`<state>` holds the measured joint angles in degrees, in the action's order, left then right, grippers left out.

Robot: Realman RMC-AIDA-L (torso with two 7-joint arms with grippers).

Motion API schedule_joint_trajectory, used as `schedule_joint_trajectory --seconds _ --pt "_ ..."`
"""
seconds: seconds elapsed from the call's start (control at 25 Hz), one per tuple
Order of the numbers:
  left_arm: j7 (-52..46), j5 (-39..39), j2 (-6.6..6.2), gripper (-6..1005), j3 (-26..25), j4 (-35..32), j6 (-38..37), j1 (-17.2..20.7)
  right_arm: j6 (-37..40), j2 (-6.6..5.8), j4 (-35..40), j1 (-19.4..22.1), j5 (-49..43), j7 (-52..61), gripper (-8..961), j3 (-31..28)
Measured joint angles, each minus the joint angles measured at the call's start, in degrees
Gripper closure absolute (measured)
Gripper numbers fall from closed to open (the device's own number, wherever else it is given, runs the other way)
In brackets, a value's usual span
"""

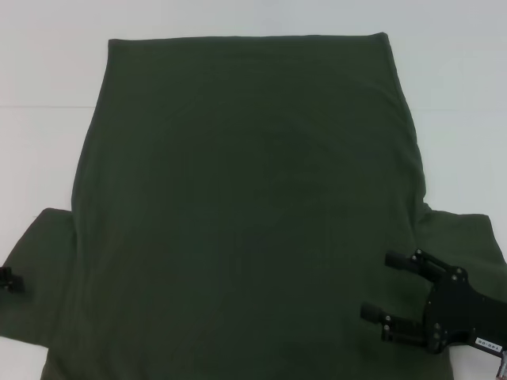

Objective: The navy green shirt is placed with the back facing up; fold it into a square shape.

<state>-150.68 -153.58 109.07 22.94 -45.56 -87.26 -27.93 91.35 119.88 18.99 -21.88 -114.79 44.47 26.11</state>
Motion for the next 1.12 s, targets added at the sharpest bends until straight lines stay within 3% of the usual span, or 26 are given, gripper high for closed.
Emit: schedule_joint_trajectory --seconds 1.12 --pt "0.04 0.37 -0.01 78 0.44 3.46 -0.09 -2.98 0.14 0.09 0.0 0.0 0.0 0.0 13 0.42"
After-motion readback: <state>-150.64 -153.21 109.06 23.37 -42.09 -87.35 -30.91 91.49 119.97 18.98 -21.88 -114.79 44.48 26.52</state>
